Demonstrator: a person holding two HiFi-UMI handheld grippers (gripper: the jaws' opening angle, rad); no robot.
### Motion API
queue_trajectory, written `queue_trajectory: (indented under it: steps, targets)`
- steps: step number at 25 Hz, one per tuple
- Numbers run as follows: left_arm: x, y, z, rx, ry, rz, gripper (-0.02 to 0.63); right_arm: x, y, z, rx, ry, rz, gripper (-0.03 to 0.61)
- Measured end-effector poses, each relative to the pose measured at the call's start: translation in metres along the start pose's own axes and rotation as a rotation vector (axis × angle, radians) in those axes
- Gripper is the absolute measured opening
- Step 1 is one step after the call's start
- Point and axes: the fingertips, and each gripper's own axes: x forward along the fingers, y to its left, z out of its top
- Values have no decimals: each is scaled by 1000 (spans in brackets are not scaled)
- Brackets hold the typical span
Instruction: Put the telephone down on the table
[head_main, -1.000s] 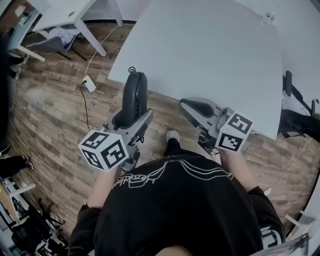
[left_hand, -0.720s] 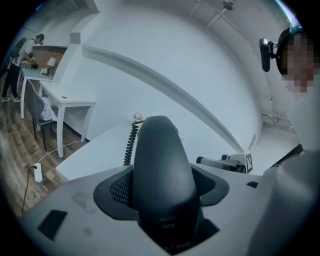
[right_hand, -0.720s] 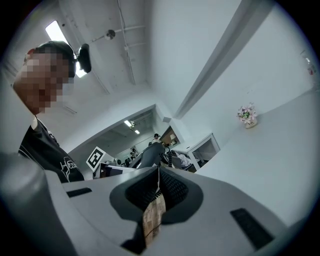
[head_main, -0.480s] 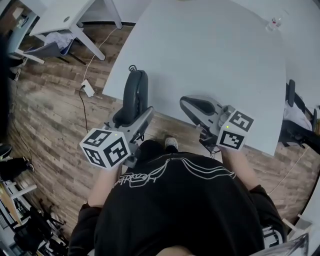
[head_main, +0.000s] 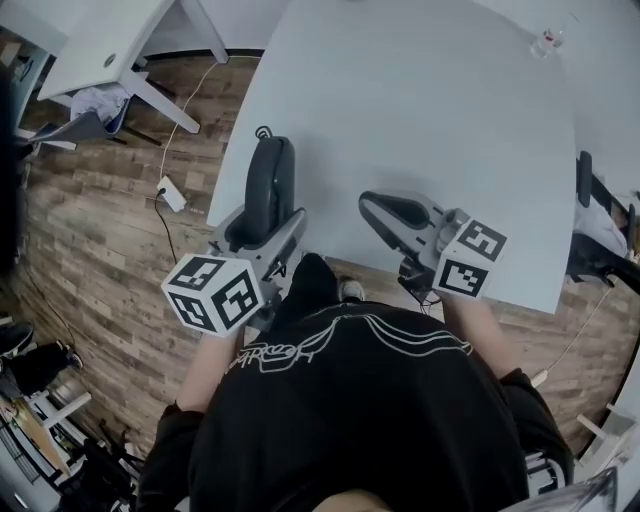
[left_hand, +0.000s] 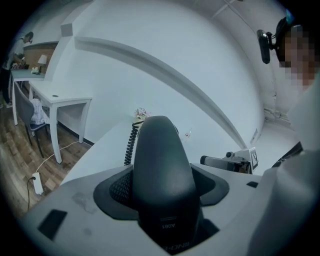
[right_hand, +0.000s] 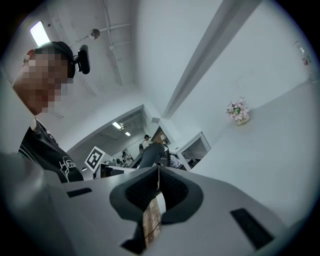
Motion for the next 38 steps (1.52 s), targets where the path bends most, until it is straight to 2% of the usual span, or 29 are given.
queue_trajectory:
  steps: [10, 17, 21, 27, 34, 38]
  targets:
    - [48, 65, 44, 64, 100, -18, 295, 52, -50, 26, 63, -49, -94, 40]
    - [101, 106, 44, 117, 191, -14, 295, 62, -93, 17, 120, -62, -178, 40]
    - [133, 121, 48, 164, 249, -14, 295, 62, -117, 26, 157, -78, -236, 40]
    - [167, 139, 24, 225, 326, -19, 295, 56, -125, 24, 166, -95, -291, 40]
    - [199, 148, -10, 218, 420, -39, 295, 49, -135, 15, 195, -110, -345, 40]
    - [208, 154, -24, 234, 459, -23, 296, 46, -139, 9, 217, -113, -363, 40]
